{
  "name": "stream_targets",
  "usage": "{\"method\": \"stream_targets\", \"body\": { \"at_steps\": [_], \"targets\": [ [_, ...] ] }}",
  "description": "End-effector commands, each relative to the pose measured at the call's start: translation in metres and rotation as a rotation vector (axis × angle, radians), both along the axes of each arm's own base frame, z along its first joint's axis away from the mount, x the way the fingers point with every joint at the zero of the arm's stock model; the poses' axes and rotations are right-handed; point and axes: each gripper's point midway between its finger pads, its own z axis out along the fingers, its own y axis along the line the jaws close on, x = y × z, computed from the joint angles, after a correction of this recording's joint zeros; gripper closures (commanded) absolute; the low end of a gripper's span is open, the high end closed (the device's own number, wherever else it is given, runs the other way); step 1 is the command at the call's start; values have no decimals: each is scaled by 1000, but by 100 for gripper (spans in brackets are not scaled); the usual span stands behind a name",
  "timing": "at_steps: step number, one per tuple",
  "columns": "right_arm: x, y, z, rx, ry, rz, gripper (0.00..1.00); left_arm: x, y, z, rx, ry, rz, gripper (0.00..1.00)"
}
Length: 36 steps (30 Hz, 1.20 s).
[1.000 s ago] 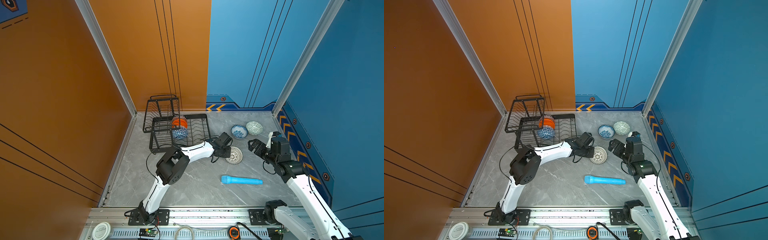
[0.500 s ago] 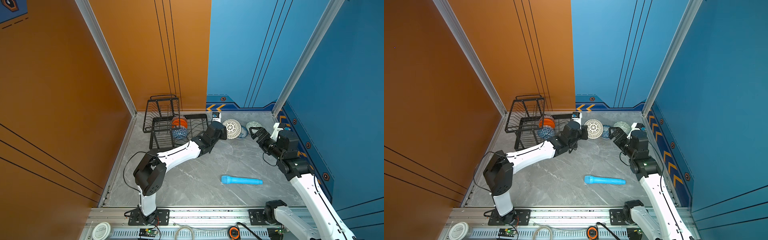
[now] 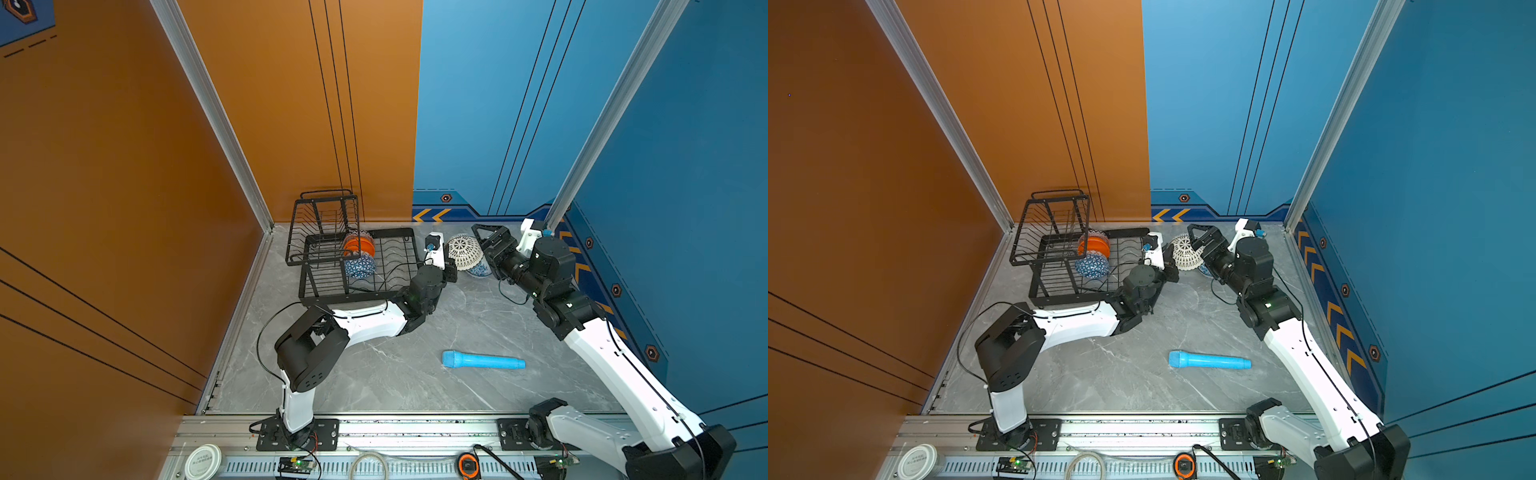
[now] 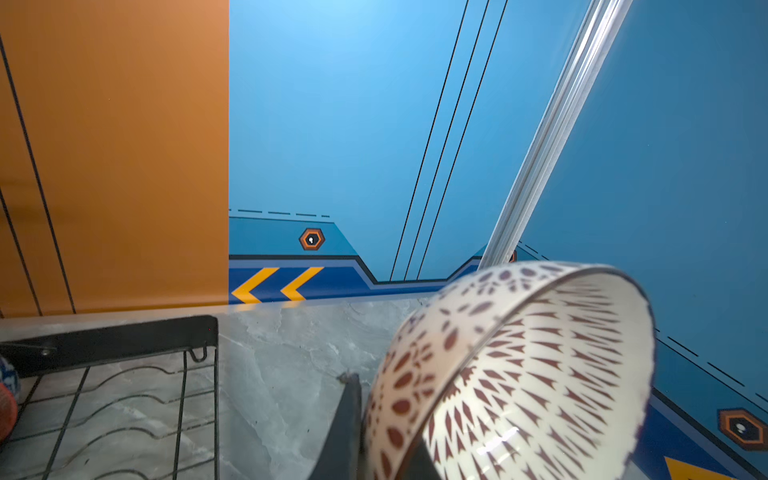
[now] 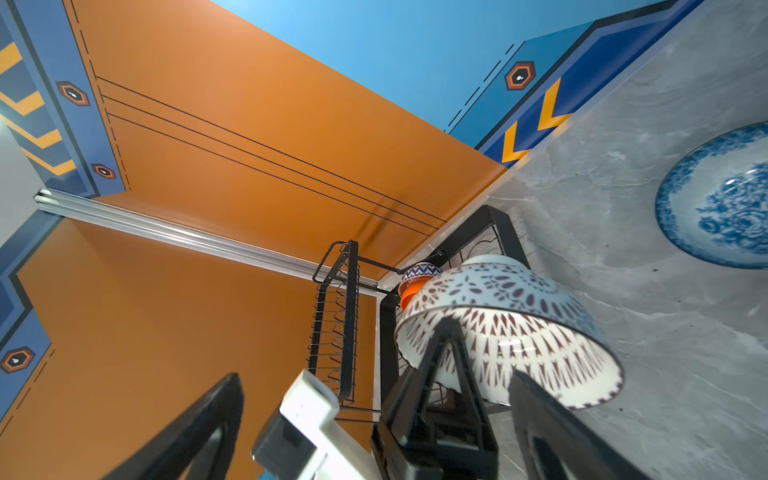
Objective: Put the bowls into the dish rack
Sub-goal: 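Grip and lift the maroon-patterned bowl with the left gripper, then grip the raised bowl's rim with the right gripper beside the left gripper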
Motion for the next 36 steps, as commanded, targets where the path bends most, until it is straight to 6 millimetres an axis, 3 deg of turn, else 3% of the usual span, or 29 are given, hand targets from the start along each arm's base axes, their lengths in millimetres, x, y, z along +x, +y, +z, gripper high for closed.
{"method": "stream_targets", "body": {
  "at_steps": [1,11,20,25,28,31,36],
  "targets": [
    [12,3,18,73,-44,-39,0,-14,9,45,-102,-174,63,100],
    [30,11,7,77,-33,-69,23,-21,13,50,-94,-250,99,100],
    [41,14,1,84,-30,-72,57,-23,10,49,-77,-284,88,100],
    [45,17,-2,83,-26,-69,81,-23,14,49,-75,-296,97,100],
    [45,18,-4,86,-22,-66,86,-23,15,48,-66,-293,98,100],
    [45,17,-3,82,-28,-68,100,-24,16,48,-54,-287,97,100],
    [44,17,-1,79,-40,-68,100,-24,17,50,-50,-286,99,94]
  ]
}}
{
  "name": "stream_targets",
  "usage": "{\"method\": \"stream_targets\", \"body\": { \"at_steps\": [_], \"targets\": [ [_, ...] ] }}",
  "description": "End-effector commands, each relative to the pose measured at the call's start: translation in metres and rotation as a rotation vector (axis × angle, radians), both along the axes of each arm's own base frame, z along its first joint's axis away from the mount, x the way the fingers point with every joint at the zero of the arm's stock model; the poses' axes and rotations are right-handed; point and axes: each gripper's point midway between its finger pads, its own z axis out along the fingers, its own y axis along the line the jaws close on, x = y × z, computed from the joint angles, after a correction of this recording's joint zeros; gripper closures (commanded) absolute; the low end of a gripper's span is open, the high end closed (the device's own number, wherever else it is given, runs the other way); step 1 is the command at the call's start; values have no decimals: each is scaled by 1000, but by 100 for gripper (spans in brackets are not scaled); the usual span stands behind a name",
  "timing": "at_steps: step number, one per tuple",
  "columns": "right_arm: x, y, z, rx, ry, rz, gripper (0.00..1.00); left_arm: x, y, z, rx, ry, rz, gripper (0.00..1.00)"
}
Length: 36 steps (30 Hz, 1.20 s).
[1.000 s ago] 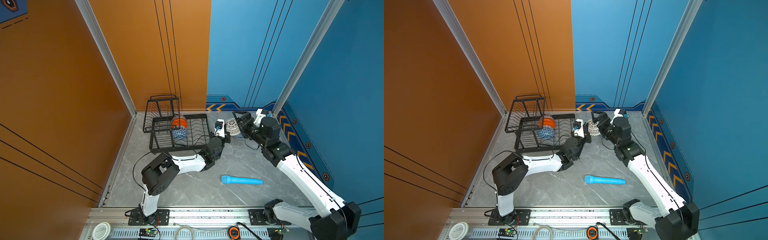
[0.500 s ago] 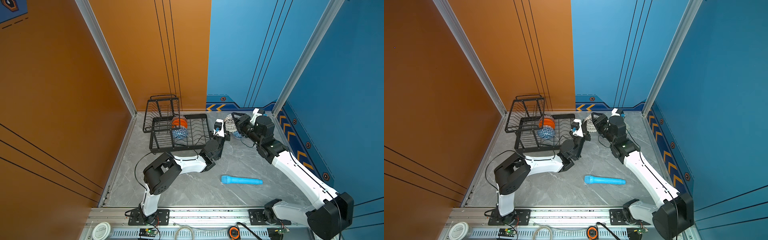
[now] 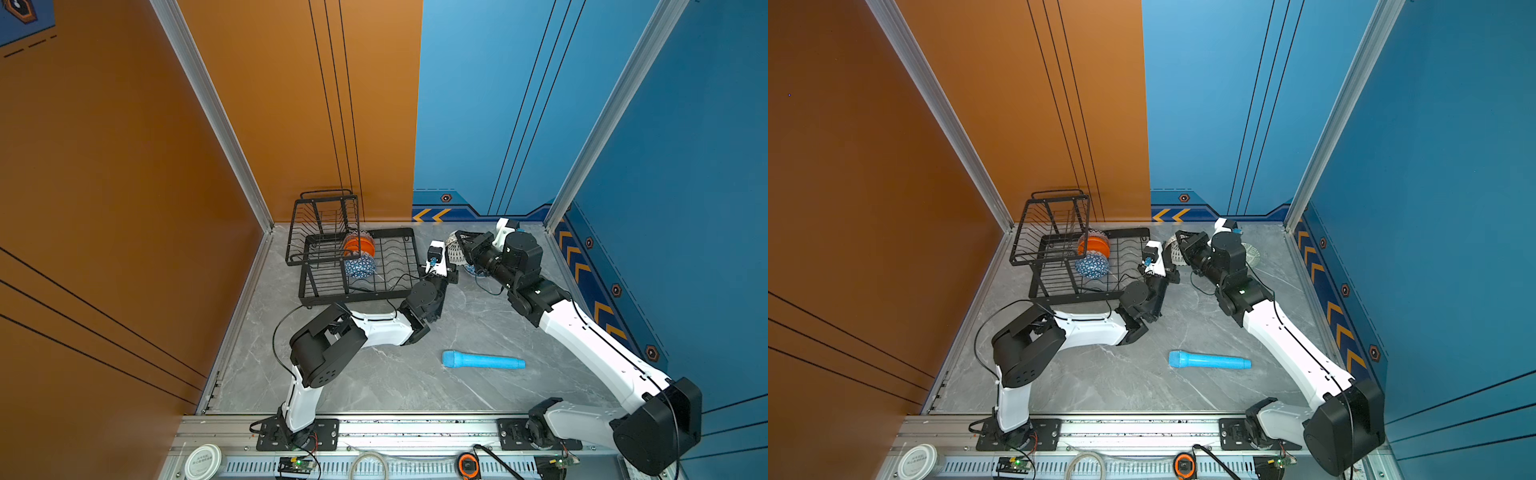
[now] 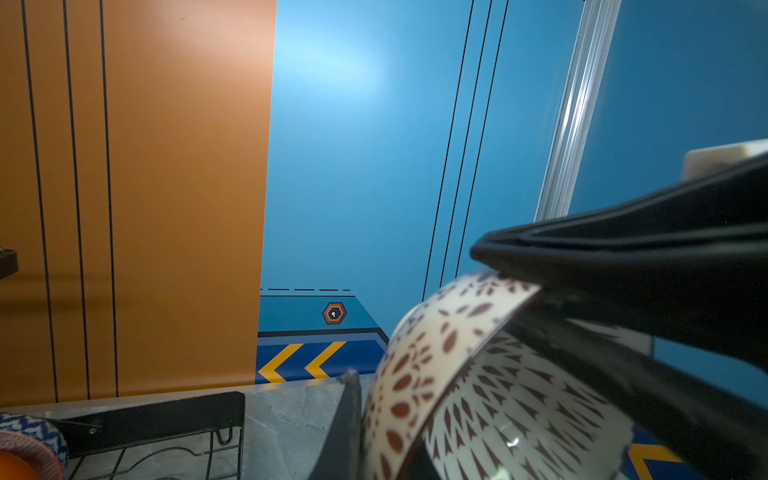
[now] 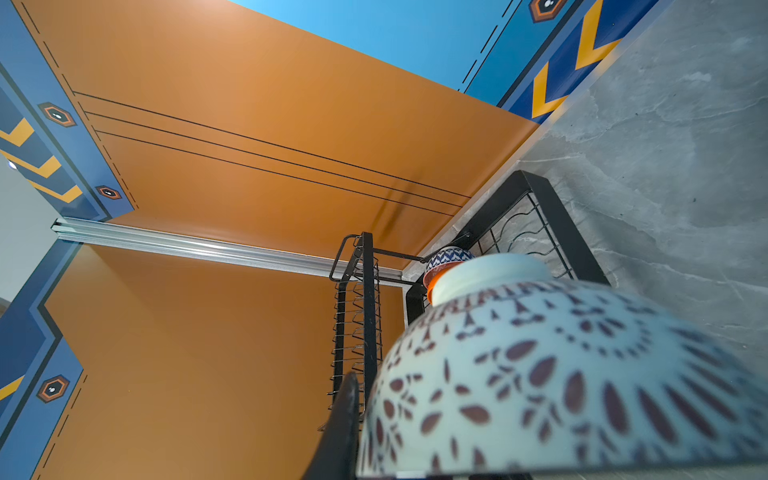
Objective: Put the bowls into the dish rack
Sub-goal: 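Grip the raised bowl's rim with the right gripper beside the left gripper, then open the left gripper off the bowl, leaving it in the right gripper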
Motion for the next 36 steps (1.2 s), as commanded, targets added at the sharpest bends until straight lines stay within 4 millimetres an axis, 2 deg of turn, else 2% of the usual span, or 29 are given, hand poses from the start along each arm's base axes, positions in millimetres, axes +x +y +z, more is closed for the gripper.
{"method": "stream_targets", "body": {
  "at_steps": [1,2,9,12,15,17,19,21,25,34,36],
  "targets": [
    [13,-20,20,-38,-93,-92,100,-12,7,29,-40,-70,-12,89],
    [13,-20,20,-38,-95,-89,100,-12,8,29,-40,-67,-9,85],
    [11,-19,24,-48,-114,-80,100,-12,11,27,-38,-53,-5,75],
    [11,-18,25,-51,-118,-75,100,-12,13,25,-37,-45,-2,64],
    [11,-16,24,-50,-119,-69,100,-11,13,24,-32,-36,-2,60],
    [11,-16,25,-47,-122,-66,100,-12,13,23,-28,-26,-5,51],
    [11,-16,26,-45,-126,-64,100,-11,14,22,-27,-14,-7,31],
    [12,-15,29,-32,-147,-57,100,-12,14,21,-24,-4,-18,18],
    [14,-16,33,-12,-184,-57,100,-14,18,17,-20,22,-30,2],
    [21,-18,41,17,-240,-53,100,-19,26,6,60,103,-72,2],
    [22,-19,43,44,-259,-53,100,-20,31,-4,72,157,-122,2]
  ]
}}
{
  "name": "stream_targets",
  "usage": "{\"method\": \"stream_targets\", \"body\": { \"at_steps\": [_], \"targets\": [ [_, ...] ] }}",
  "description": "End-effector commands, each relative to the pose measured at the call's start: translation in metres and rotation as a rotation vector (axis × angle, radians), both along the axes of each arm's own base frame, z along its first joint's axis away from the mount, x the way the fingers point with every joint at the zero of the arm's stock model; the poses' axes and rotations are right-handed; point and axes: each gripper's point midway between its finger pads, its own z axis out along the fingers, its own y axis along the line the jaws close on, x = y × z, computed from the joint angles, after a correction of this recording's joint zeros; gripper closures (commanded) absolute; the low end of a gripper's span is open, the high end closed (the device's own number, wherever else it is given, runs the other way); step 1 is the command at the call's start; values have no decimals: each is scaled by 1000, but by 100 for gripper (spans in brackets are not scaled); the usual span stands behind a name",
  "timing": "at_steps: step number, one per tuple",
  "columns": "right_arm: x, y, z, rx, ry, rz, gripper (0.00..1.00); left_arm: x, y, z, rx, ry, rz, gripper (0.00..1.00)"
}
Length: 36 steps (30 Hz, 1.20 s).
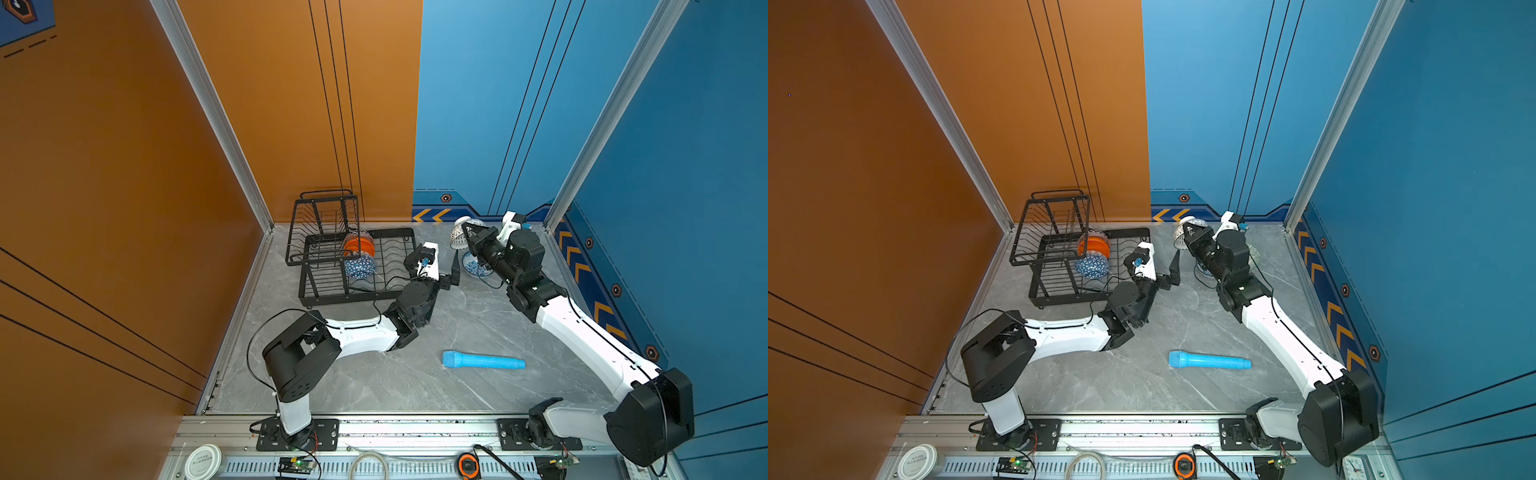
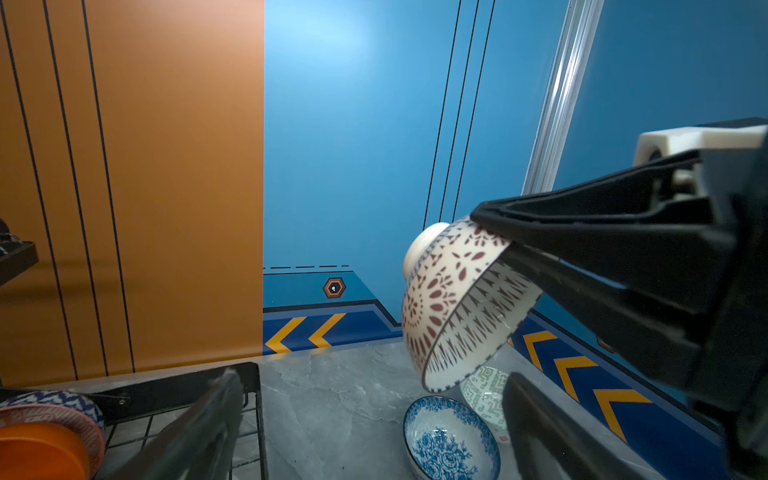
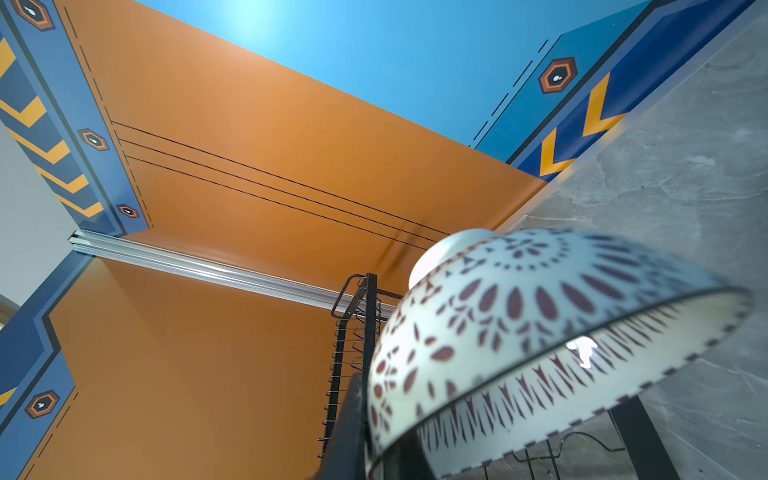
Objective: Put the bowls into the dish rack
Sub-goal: 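Open the left gripper off the bowl, leaving it in the right gripper, then carry the maroon-patterned bowl to the rack with the right while the left grips the rack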
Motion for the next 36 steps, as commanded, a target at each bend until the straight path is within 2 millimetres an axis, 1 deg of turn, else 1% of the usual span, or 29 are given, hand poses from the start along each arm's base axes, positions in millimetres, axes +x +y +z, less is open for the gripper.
{"method": "stream_targets", "body": {
  "at_steps": [1,3,4,5,8,12,19,22,27,32,36],
  "targets": [
    [-1,-2,34,60,-144,14,100,0,12,-7,12,92,-65,2],
    [-1,-2,35,69,-155,14,100,6,19,-10,15,169,-92,2],
    [-1,-1,35,69,-159,15,100,7,23,-18,29,216,-101,2],
    [0,0,36,73,-165,17,100,11,26,-7,13,236,-112,2],
    [-1,4,36,80,-181,27,100,14,36,-4,22,299,-123,2],
    [1,12,33,88,-200,44,100,15,42,1,77,362,-129,2],
    [10,34,16,111,-226,98,100,5,58,19,136,423,-161,2],
    [16,46,6,112,-218,119,100,5,76,29,152,465,-163,2],
    [30,60,-9,117,-202,134,100,3,114,44,111,474,-152,2],
    [46,82,-19,110,-190,175,100,0,146,44,119,527,-141,2],
    [59,103,-29,107,-180,201,100,5,166,40,124,566,-126,2]
  ]
}}
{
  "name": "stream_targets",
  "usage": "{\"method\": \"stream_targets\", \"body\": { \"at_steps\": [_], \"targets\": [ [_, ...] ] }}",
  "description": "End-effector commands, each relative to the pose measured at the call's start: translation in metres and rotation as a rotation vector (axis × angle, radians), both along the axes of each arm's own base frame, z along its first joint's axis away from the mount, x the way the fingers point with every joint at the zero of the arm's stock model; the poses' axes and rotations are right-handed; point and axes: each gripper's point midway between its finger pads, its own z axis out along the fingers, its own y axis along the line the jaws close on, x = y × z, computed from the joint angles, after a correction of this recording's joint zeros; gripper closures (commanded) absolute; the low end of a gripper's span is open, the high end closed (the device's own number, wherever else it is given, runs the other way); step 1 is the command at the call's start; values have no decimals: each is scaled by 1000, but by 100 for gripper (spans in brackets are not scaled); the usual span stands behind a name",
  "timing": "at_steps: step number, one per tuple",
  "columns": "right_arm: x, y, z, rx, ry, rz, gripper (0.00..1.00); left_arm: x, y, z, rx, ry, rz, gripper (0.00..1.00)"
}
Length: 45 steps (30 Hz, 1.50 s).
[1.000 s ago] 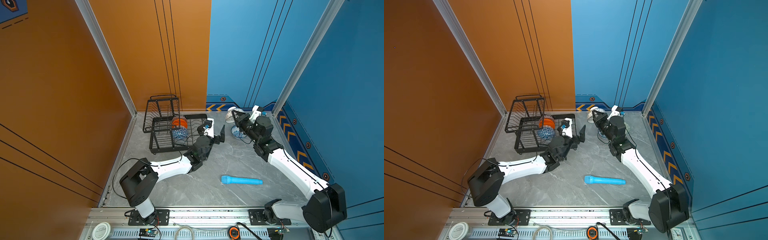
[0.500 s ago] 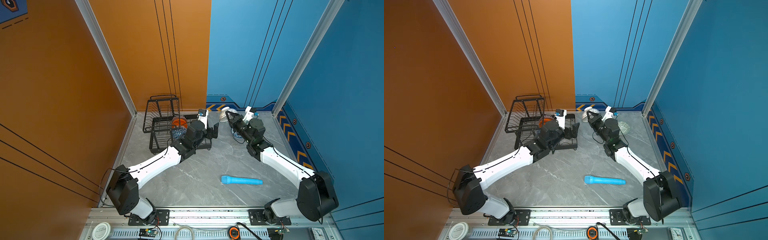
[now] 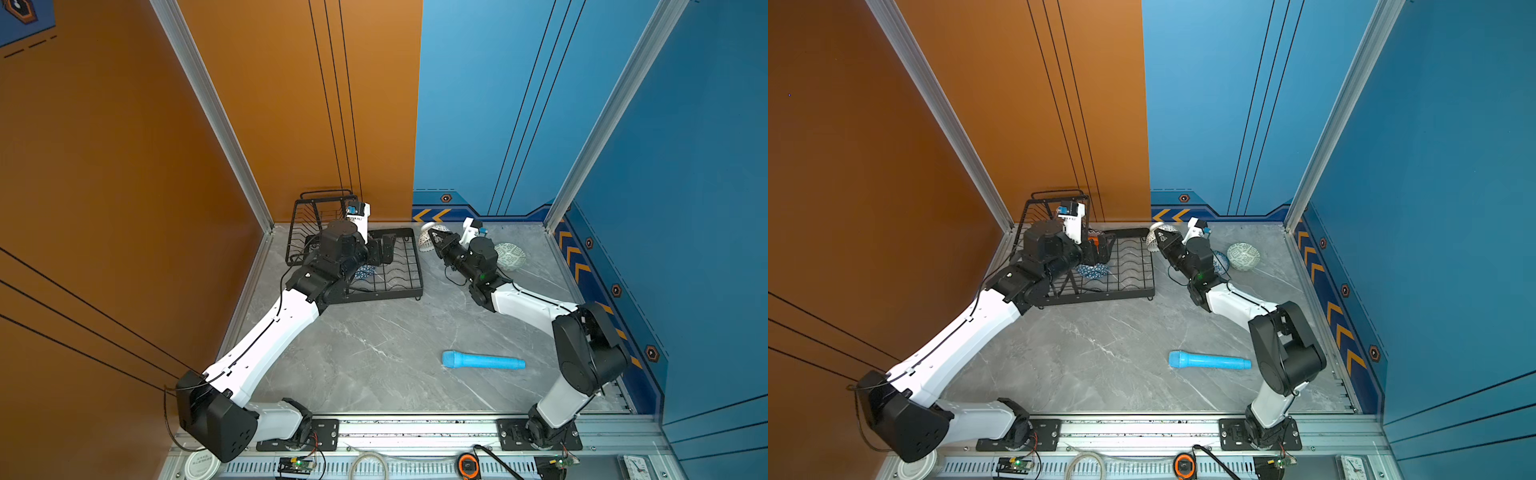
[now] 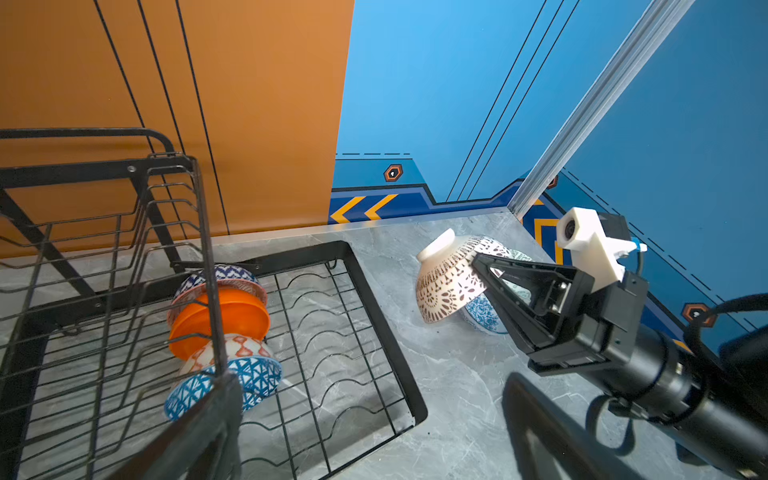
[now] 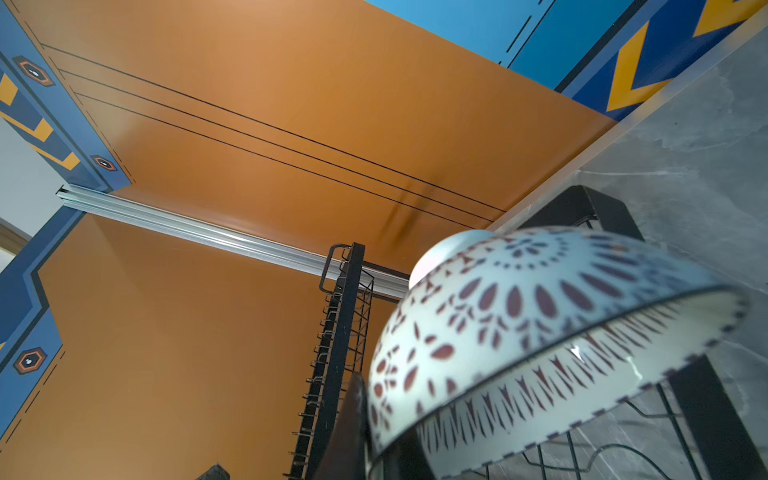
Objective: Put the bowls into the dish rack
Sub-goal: 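Carry the maroon-patterned bowl to the rack with the right while the left grips the rack, then lower the maroon-patterned bowl into the rack slots with the right gripper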
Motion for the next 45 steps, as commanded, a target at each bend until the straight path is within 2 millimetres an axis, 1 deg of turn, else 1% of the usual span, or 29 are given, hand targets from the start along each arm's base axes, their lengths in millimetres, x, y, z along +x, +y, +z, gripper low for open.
{"method": "stream_targets", "body": {
  "at_steps": [1,6,9,11,15,16,20,21,25,26,30,38,40,45],
  "targets": [
    [2,22,49,72,-146,50,100,-7,7,-2,23,51,-44,2],
    [21,50,33,66,-127,82,100,-3,21,1,85,37,-56,2],
    [31,67,26,73,-121,104,100,3,35,3,106,22,-34,2],
    [38,77,21,70,-120,114,100,8,38,5,101,3,-46,2],
    [49,93,11,63,-112,125,100,17,36,11,110,-48,-84,2],
    [52,97,1,52,-100,129,100,19,36,11,117,-57,-91,2],
    [60,110,-13,42,-89,131,100,29,34,14,117,-77,-101,2],
    [62,111,-18,44,-83,128,100,31,34,14,112,-80,-100,2],
    [69,113,-27,68,-94,109,100,34,35,12,90,-92,-99,2],
    [71,113,-31,67,-92,106,100,37,36,18,72,-123,-92,2],
    [78,112,-34,85,-116,82,100,42,47,19,-5,-121,-70,2],
    [92,108,-47,103,-125,35,100,52,63,18,-86,-93,-48,2],
    [96,108,-49,109,-123,31,100,54,64,14,-88,-83,-44,2],
    [104,107,-53,119,-129,16,100,56,64,13,-93,-78,-49,2]
  ]
}}
